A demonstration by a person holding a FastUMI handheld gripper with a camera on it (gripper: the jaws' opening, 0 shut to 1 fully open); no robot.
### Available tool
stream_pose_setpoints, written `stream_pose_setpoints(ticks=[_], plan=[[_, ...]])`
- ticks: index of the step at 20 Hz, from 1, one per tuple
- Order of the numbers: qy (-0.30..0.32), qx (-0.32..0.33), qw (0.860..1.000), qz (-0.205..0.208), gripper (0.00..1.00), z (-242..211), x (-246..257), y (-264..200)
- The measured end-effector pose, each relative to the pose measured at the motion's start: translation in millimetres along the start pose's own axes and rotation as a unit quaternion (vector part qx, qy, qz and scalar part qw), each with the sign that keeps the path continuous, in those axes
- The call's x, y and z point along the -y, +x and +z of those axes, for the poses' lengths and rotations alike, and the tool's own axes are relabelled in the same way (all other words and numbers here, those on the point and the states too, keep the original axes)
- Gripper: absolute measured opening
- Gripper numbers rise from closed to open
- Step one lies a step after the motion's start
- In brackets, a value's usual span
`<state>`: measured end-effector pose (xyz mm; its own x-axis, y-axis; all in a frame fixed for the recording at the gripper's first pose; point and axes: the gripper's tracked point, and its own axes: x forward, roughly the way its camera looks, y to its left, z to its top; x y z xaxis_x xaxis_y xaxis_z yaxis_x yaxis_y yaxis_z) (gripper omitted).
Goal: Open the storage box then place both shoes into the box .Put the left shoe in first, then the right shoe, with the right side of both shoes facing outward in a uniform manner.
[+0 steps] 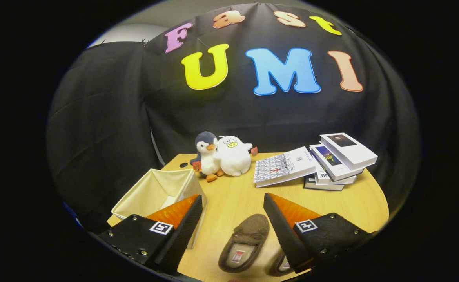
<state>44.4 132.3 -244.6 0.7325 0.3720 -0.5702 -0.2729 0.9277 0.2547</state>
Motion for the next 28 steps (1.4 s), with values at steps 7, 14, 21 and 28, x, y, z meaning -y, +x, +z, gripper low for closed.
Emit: stream_pose_setpoints(ticks=[7, 14, 21, 28], plan=[[0.003, -0.085, 0.996, -0.019, 0.98, -82, 28, 25], [-0.011, -0.153, 0.988, -0.032, 0.98, -144, 42, 32], [-0.01, -0.213, 0.977, -0.03, 0.98, -182, 36, 41], [0.024, -0.242, 0.969, -0.048, 0.55, -184, 40, 47]])
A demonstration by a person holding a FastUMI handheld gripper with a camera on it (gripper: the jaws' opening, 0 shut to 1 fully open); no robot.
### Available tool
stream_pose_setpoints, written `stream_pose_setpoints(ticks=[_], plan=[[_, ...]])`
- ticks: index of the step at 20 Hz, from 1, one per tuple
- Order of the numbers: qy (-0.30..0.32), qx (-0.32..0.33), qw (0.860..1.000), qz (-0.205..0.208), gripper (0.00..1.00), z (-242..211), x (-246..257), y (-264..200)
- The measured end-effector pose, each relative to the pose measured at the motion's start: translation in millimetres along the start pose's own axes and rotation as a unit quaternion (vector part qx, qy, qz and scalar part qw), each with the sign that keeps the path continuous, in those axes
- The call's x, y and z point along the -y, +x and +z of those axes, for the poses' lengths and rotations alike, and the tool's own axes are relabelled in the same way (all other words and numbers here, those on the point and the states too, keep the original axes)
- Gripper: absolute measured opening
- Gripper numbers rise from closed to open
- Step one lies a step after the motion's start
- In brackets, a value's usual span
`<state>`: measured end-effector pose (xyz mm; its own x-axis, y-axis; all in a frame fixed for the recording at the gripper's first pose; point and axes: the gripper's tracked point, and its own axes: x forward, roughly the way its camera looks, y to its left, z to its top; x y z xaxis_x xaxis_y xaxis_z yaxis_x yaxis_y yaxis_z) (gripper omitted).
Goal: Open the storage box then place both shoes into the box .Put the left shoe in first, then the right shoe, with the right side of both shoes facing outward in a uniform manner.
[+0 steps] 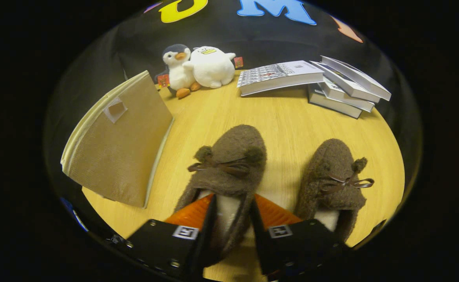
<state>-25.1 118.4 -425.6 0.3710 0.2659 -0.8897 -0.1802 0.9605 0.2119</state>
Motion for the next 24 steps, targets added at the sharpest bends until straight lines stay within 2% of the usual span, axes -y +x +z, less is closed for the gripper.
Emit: stream_pose_setpoints(ticks=[1, 5, 6, 7, 14, 16, 24], plan=[[0.004, -0.007, 1.0, 0.002, 0.38, -4, -3, 5], [0.002, -0.021, 1.0, 0.009, 0.38, -3, -3, 2], [0.012, -0.007, 1.0, -0.027, 0.38, 5, 11, 0], [0.039, -0.015, 0.999, -0.025, 0.02, 1, 12, -3], [0.113, -0.02, 0.993, -0.001, 0.0, 6, 4, -2], [0.136, -0.017, 0.99, 0.011, 0.0, 16, -2, -7], [0.163, 0.025, 0.984, 0.06, 0.0, 72, -36, -37]])
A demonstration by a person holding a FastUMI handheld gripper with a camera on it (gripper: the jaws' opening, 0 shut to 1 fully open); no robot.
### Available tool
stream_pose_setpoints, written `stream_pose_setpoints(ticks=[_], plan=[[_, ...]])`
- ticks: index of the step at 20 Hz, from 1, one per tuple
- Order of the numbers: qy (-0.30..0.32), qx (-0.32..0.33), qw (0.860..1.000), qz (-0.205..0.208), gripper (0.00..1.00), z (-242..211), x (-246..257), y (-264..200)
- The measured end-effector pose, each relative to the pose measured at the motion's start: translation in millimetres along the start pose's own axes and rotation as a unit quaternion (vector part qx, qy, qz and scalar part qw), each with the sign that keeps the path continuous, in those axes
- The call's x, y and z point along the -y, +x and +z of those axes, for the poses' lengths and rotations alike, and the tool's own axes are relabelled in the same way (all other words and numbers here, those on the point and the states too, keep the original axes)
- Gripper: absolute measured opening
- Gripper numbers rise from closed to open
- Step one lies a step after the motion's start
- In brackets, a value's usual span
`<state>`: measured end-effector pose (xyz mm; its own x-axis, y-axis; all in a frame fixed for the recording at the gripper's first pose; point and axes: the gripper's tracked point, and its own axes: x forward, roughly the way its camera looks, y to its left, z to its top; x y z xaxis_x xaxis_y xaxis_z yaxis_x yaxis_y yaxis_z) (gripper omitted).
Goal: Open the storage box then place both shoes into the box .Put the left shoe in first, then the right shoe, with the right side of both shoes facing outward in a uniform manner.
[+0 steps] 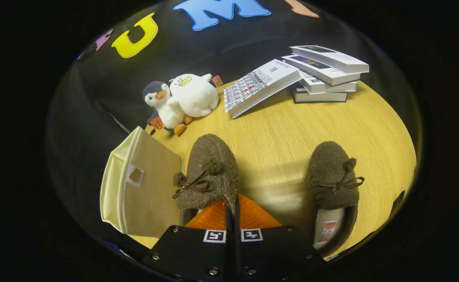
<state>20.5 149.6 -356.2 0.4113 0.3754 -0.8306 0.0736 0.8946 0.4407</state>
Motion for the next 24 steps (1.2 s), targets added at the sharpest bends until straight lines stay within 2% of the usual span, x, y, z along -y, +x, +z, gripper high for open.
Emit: stream_pose_setpoints(ticks=[5, 14, 18, 24], plan=[[0.015, 0.03, 0.998, 0.046, 0.0, 32, -52, -26], [0.003, 0.082, 0.99, 0.112, 0.0, 82, -151, -60], [0.002, 0.076, 0.988, 0.135, 0.0, 73, -194, -53], [-0.007, 0.051, 0.989, 0.138, 0.0, 41, -229, -23]])
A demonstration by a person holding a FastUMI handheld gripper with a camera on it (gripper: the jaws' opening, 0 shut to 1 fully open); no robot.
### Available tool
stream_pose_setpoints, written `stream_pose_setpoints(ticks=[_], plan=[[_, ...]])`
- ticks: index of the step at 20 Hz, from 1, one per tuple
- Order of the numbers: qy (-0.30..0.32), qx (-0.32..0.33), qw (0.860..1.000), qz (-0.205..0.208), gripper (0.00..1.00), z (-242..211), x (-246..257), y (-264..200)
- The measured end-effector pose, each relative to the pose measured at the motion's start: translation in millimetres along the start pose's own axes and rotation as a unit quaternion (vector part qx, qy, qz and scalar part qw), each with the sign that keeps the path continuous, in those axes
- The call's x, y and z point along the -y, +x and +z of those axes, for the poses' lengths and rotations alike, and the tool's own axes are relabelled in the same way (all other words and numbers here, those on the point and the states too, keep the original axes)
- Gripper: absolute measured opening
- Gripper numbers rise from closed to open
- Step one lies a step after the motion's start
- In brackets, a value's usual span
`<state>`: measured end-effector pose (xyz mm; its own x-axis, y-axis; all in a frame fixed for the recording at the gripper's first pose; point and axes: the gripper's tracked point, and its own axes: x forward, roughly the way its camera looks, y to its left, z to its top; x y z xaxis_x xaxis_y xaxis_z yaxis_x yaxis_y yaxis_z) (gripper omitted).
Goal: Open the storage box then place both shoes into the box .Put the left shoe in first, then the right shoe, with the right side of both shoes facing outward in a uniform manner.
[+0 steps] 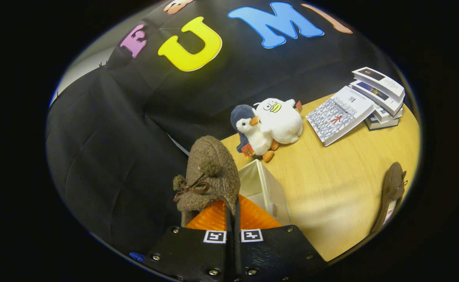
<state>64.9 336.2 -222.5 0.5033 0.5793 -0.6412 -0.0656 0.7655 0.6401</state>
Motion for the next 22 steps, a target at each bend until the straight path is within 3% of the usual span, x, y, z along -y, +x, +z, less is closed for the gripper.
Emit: stream_pose_setpoints(ticks=[19, 22], plan=[[-0.021, -0.085, 0.995, -0.047, 0.01, -91, 3, 82], [-0.03, -0.101, 0.994, -0.037, 0.02, -101, -5, 86]])
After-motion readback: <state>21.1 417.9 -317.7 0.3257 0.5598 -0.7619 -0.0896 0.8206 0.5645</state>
